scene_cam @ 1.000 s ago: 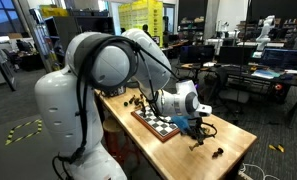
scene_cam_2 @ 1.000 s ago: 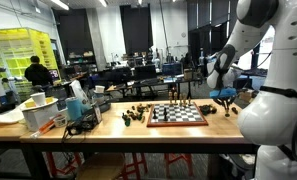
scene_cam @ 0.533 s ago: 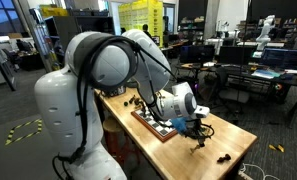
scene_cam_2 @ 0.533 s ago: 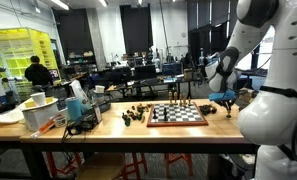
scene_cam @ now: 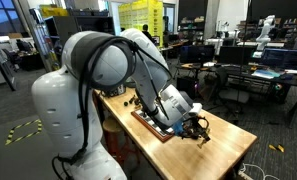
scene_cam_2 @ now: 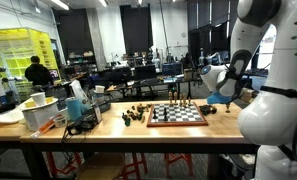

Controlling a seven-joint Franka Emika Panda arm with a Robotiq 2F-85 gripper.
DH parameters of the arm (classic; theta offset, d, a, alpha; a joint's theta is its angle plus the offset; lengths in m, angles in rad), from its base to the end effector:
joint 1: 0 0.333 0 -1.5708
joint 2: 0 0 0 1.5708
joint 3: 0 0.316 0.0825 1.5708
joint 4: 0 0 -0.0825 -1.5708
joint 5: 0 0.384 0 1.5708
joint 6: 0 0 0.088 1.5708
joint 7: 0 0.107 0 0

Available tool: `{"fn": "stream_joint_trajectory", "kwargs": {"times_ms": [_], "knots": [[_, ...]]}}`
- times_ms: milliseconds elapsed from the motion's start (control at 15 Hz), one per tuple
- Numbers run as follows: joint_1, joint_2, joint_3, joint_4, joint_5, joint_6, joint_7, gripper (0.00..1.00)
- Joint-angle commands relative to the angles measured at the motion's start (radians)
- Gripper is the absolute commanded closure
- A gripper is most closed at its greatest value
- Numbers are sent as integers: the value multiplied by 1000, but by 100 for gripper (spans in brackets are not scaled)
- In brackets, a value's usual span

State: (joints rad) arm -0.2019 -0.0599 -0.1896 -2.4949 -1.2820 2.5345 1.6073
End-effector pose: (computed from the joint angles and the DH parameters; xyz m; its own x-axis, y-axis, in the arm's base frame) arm 0.4364 -0.1681 0.3115 0.5335 -0.5667 0.6279 -0.8280 -0.5015 0.2510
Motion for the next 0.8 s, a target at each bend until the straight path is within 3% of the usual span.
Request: {"fn": "stream_joint_trajectory", "kwargs": {"times_ms": [0, 400, 733], "knots": [[5, -25, 8, -32, -120, -8, 149, 97], [11, -17, 5, -51, -183, -8, 242, 97], [13, -26, 2, -67, -137, 35, 254, 97]]}}
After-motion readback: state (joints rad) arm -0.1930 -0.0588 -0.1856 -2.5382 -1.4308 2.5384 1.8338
